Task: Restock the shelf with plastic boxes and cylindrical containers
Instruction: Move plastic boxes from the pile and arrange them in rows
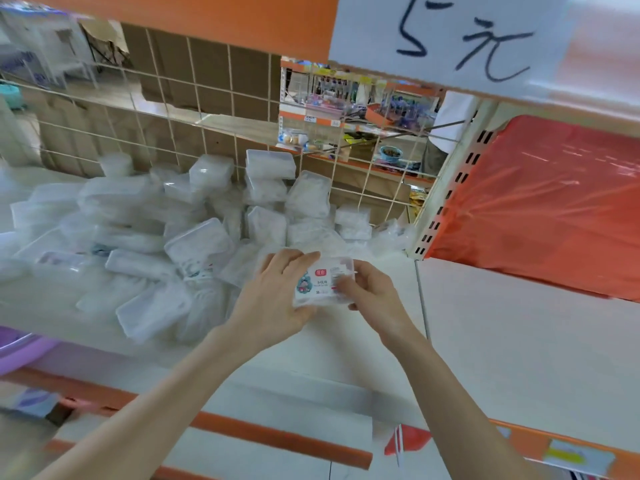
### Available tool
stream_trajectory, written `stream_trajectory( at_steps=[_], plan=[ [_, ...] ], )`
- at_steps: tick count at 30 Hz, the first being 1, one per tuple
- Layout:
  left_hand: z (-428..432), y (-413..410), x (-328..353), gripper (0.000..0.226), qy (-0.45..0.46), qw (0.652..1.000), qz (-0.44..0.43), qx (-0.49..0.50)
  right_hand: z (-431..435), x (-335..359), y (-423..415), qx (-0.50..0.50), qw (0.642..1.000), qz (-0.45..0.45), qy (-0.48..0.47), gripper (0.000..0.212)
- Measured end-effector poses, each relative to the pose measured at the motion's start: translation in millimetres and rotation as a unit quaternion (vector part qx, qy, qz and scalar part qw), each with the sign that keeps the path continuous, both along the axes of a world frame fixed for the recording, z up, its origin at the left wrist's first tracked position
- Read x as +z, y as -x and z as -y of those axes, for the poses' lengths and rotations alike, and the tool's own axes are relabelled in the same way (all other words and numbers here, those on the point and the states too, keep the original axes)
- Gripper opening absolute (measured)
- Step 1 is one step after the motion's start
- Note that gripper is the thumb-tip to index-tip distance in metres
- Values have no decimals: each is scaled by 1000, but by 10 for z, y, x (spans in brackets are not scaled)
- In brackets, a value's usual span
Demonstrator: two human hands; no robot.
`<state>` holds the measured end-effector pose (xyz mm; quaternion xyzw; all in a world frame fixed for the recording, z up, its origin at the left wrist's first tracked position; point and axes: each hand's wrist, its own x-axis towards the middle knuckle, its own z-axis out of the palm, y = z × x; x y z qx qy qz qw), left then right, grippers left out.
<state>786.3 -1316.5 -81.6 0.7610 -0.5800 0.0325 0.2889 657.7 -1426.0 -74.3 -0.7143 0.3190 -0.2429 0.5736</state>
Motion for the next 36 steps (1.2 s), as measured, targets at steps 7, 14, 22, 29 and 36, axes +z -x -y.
stream_trajectory(
  at_steps=[7, 14, 22, 29, 36],
  plan=[
    [-537, -352, -28, 73, 26, 991, -59, 119, -273, -100, -419, -9, 995, -75, 59, 27],
    [-913, -593, -52, 76, 30, 979, -76, 186, -432, -249, -679, -45, 990, -130, 29, 50],
    [-855, -405, -185, 77, -5, 990, -62, 124, -360, -200, -384, -110, 987, -93, -72, 47],
    [-411, 85, -337, 77, -113, 993, -42, 23, -185, -122, 349, -220, 971, -25, -89, 17],
    [-116, 310, -460, 74, -150, 988, 31, 2, -148, -145, 733, -238, 970, -3, -52, 28]
  ],
)
